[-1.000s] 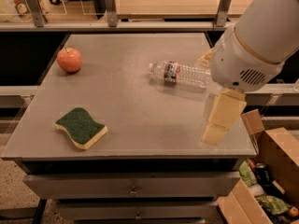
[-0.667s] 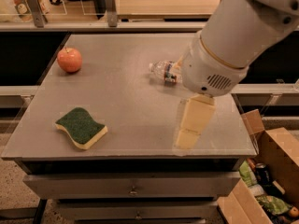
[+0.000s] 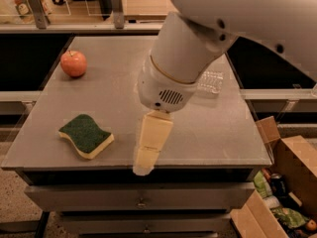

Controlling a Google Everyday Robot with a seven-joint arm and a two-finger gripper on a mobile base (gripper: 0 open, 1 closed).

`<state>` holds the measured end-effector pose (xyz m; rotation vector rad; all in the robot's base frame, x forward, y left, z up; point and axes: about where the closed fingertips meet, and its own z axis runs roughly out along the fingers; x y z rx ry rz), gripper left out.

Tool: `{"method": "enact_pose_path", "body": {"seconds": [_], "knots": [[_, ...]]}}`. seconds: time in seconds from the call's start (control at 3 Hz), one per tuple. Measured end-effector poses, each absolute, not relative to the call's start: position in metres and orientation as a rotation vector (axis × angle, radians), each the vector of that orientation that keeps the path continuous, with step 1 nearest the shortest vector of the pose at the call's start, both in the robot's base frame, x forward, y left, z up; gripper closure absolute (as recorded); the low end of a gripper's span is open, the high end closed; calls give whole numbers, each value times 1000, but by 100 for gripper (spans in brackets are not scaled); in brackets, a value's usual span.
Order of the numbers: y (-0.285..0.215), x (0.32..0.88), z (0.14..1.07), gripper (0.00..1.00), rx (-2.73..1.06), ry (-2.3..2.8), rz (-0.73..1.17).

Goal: Move sponge near apple

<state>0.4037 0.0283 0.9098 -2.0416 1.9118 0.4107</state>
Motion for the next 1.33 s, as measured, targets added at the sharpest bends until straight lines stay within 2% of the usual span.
{"method": "enact_pose_path", "body": {"seconds": [0.33, 1.33], "knots": [[62, 406, 894, 0, -2076, 1879, 475], [75, 423, 882, 0, -1919, 1799, 464]]}}
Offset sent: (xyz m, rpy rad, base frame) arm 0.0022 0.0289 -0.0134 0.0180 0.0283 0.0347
